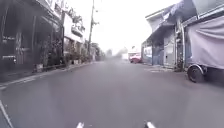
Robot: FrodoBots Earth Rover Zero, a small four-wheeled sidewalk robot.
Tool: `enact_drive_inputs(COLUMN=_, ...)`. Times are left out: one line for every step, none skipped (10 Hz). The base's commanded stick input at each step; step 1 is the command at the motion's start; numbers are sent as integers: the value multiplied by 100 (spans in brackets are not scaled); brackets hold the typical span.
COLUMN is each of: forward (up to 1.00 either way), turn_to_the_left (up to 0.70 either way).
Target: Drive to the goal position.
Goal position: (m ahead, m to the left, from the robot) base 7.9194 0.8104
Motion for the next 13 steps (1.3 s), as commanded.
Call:
enact_drive_inputs(forward=85, turn_to_the_left=0)
enact_drive_inputs(forward=85, turn_to_the_left=0)
enact_drive_inputs(forward=85, turn_to_the_left=0)
enact_drive_inputs(forward=85, turn_to_the_left=0)
enact_drive_inputs(forward=85, turn_to_the_left=0)
enact_drive_inputs(forward=85, turn_to_the_left=0)
enact_drive_inputs(forward=85, turn_to_the_left=0)
enact_drive_inputs(forward=85, turn_to_the_left=0)
enact_drive_inputs(forward=85, turn_to_the_left=0)
enact_drive_inputs(forward=85, turn_to_the_left=0)
enact_drive_inputs(forward=85, turn_to_the_left=0)
enact_drive_inputs(forward=85, turn_to_the_left=0)
enact_drive_inputs(forward=85, turn_to_the_left=0)
